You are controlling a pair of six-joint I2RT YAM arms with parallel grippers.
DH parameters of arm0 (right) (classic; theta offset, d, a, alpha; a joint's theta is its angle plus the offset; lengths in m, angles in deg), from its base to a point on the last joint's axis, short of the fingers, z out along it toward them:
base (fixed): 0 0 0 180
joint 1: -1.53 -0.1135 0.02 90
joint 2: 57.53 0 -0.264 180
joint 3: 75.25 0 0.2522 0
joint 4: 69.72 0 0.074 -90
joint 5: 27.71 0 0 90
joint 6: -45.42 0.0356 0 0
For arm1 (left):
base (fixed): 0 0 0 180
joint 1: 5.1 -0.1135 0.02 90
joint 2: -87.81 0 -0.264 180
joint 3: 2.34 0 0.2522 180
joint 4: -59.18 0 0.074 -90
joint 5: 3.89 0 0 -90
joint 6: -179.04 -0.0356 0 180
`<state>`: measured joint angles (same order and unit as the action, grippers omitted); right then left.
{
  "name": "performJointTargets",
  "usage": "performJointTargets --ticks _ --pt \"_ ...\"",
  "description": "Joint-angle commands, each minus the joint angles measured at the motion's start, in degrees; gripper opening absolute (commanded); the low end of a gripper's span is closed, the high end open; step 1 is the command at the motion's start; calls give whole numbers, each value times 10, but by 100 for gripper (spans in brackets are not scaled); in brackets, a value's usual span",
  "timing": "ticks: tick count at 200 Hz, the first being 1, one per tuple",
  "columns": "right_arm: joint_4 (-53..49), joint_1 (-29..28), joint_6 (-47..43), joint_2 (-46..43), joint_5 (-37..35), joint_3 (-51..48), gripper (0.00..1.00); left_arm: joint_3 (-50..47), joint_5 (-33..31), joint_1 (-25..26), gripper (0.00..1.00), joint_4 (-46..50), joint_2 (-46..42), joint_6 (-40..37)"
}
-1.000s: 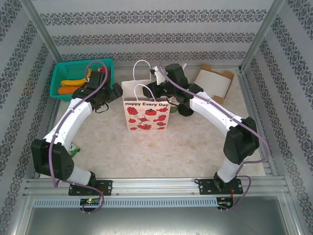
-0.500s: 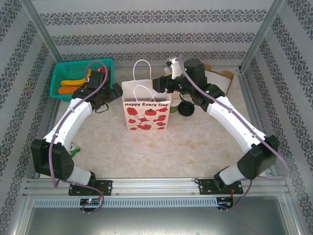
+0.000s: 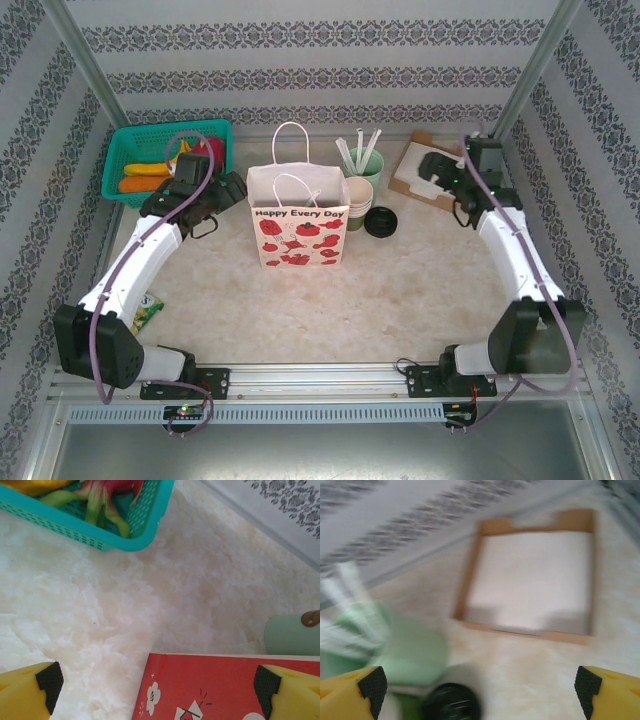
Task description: Pack the takeout coffee
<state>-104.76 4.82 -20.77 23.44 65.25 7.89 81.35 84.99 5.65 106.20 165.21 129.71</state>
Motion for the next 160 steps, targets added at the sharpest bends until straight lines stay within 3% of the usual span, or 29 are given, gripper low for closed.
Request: performJointTargets --ticks 1,34,58,98,125,160 --pt "-70 49 -27 63 -6 33 97 -9 -33 -7 99 -30 -17 12" --pt "-90 105 -63 184 7 100 85 -21 -39 -7 100 -43 -38 15" --pt "-115 125 -71 271 33 168 78 -26 1 -8 99 -60 -47 -13" --pt "-177 123 -86 374 43 291 63 -42 72 -8 100 -106 -71 -52" --pt "-199 119 -85 419 40 337 46 -47 79 -7 100 -115 -88 -71" --pt "-248 108 -90 469 -2 394 39 -46 69 -7 100 -102 -102 -87"
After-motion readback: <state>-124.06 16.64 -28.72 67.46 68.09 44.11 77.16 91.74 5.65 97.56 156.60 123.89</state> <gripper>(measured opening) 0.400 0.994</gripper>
